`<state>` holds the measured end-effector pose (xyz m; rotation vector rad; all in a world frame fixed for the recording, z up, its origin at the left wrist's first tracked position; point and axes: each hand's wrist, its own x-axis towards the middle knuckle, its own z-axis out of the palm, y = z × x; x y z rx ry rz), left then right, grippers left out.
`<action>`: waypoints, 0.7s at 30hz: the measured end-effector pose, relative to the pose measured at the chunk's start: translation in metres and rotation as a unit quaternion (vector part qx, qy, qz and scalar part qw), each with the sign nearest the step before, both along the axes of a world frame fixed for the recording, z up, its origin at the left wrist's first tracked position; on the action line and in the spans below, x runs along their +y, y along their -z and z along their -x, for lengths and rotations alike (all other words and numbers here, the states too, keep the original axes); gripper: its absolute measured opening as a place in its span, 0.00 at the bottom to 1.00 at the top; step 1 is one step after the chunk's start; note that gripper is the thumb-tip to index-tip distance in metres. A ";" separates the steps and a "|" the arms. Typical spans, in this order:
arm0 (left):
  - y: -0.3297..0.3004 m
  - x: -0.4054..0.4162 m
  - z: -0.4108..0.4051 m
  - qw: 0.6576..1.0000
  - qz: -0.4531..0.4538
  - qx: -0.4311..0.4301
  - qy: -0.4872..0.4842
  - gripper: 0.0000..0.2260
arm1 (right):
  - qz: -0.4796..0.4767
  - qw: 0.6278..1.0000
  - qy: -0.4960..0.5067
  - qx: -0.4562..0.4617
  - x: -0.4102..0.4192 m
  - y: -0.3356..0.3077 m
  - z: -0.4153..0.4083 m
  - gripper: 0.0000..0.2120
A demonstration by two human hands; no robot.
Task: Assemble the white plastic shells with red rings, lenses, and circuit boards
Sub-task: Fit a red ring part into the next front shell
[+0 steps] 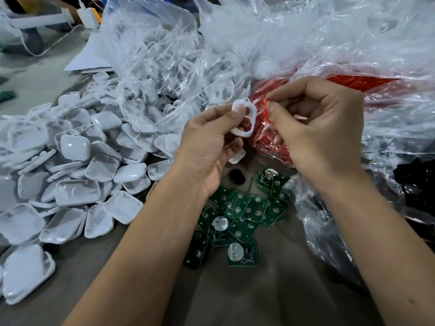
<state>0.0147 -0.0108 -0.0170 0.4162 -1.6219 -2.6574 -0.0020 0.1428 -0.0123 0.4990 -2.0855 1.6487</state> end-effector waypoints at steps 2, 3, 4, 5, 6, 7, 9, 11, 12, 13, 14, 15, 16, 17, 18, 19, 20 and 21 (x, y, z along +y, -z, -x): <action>0.001 0.002 -0.001 0.996 0.085 0.009 0.002 0.04 | -0.031 0.999 0.005 0.025 -0.003 0.001 -0.001 0.02; 0.000 0.003 -0.002 0.994 0.104 0.016 0.005 0.05 | -0.045 0.999 0.005 0.030 -0.004 0.001 -0.002 0.02; 0.000 0.003 -0.003 0.993 0.114 0.021 0.006 0.07 | -0.055 0.998 0.004 0.032 -0.005 0.002 -0.002 0.02; -0.001 0.003 -0.004 0.993 0.117 0.021 0.005 0.08 | -0.059 0.998 0.003 0.030 -0.005 0.002 -0.002 0.02; -0.002 0.003 -0.004 0.993 0.113 0.020 0.005 0.08 | -0.060 0.998 0.003 0.028 -0.005 0.002 -0.002 0.02; -0.003 0.003 -0.005 0.994 0.106 0.017 0.005 0.07 | -0.061 0.998 0.003 0.025 -0.004 0.003 -0.001 0.02; -0.005 0.004 -0.005 0.995 0.094 0.012 0.009 0.07 | -0.071 0.997 0.008 0.021 -0.004 0.004 0.000 0.02; -0.005 0.005 -0.005 0.996 0.081 0.011 0.016 0.09 | -0.097 0.995 0.020 0.028 -0.005 0.005 0.001 0.03; -0.005 0.004 -0.005 0.997 0.076 0.011 0.019 0.10 | -0.113 0.993 0.027 0.035 -0.006 0.006 0.001 0.03; -0.006 0.004 -0.004 0.997 0.074 0.010 0.022 0.10 | -0.126 0.991 0.033 0.042 -0.006 0.007 0.002 0.03; -0.005 0.003 -0.004 0.997 0.076 0.009 0.024 0.11 | -0.137 0.989 0.037 0.048 -0.006 0.007 0.002 0.03; -0.005 0.003 -0.004 0.996 0.082 0.006 0.022 0.11 | -0.146 0.987 0.040 0.055 -0.006 0.006 0.002 0.04; -0.004 0.003 -0.003 0.996 0.089 0.004 0.019 0.11 | -0.155 0.985 0.041 0.062 -0.006 0.006 0.002 0.04; -0.003 0.004 -0.003 0.995 0.094 0.001 0.015 0.12 | -0.160 0.984 0.040 0.066 -0.007 0.006 0.001 0.04; -0.003 0.004 -0.003 0.995 0.098 -0.002 0.010 0.12 | -0.162 0.984 0.037 0.067 -0.007 0.006 0.001 0.04; -0.002 0.004 -0.003 0.995 0.100 -0.003 0.005 0.12 | -0.162 0.984 0.035 0.065 -0.007 0.007 0.001 0.04; -0.001 0.005 -0.002 0.995 0.101 -0.004 0.001 0.12 | -0.161 0.984 0.033 0.061 -0.007 0.007 0.000 0.04; 0.000 0.005 -0.002 0.995 0.100 -0.005 -0.002 0.12 | -0.159 0.985 0.033 0.057 -0.007 0.007 0.000 0.04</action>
